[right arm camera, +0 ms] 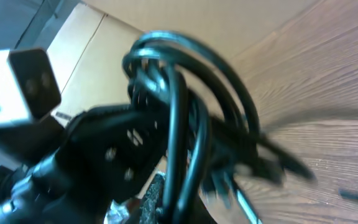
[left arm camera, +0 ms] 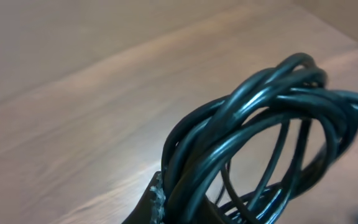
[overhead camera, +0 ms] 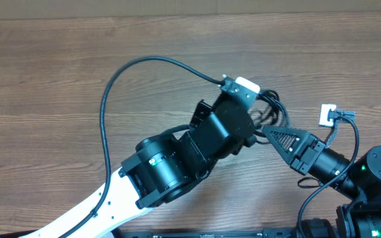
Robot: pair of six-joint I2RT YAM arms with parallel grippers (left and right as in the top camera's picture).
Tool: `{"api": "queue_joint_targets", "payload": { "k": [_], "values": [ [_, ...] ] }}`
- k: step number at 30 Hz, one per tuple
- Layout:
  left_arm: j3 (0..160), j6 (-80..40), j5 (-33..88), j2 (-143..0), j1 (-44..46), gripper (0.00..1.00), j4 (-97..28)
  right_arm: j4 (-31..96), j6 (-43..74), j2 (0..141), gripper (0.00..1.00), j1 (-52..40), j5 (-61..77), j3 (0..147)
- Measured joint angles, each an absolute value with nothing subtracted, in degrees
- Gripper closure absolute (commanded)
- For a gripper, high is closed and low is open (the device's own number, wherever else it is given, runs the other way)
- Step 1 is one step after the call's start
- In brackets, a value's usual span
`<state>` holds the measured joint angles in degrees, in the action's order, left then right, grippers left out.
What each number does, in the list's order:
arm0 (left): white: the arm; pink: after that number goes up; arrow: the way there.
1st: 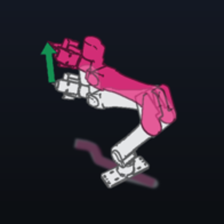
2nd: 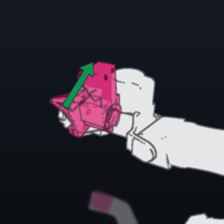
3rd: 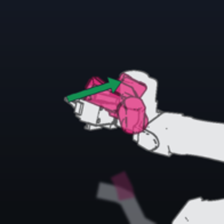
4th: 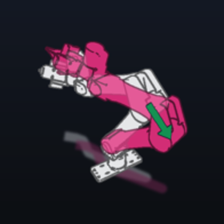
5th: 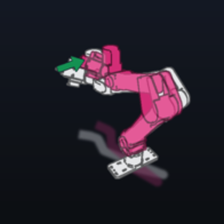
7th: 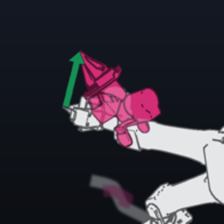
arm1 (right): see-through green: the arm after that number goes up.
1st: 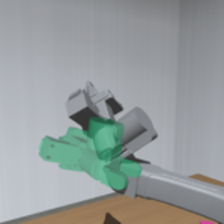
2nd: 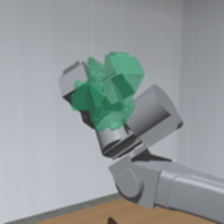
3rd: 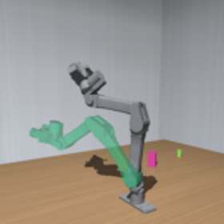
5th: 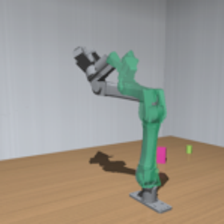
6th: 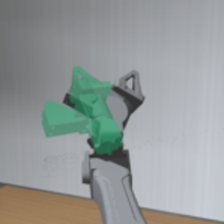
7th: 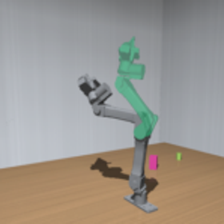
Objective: Untangle cables
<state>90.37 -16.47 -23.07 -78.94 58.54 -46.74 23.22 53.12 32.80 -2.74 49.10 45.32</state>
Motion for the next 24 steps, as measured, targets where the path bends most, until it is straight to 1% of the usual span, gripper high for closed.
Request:
{"api": "queue_joint_targets", "payload": {
  "k": [3,8,14,15,16,17,18,19,20,24],
  "values": [
    [90.37,-16.34,-29.63,-78.96,58.54,0.96,-46.94,23.7,51.79,32.8,0.96,-2.74,50.92,45.32],
    [90.37,-16.36,-38.39,-79.18,58.37,0.96,-46.87,28.88,49.56,32.77,0.96,-2.74,53.67,45.32],
    [90.37,-16.36,-42.48,-79.31,57.6,0.96,-46.76,34.22,46.46,32.73,0.96,-2.74,55.22,45.32],
    [90.37,-16.36,-42.74,-79.31,57.6,0.96,-46.74,35.05,46.19,32.73,0.84,-2.74,55.09,45.32],
    [90.37,-16.36,-42.87,-79.31,57.6,0.96,-46.72,36.21,46.3,32.73,0.58,-2.74,54.83,45.32],
    [90.37,-16.36,-42.92,-79.31,57.6,0.96,-46.72,36.56,45.87,32.73,0.44,-2.74,54.54,45.32],
    [90.37,-16.34,-42.85,-79.31,57.6,0.96,-46.72,36.95,45.82,32.73,0.26,-2.74,54.06,45.32],
    [90.37,-16.36,-42.63,-79.31,57.6,0.96,-46.7,36.88,45.84,32.73,0.05,-2.72,53.45,45.32],
    [90.37,-16.36,-42.41,-79.31,57.6,0.96,-46.7,36.82,46.0,32.73,0.0,-2.74,53.12,45.32],
    [90.37,-16.36,-40.07,-79.31,57.6,0.96,-46.7,36.69,49.23,32.73,0.0,-2.72,49.54,45.32]
  ]
}}
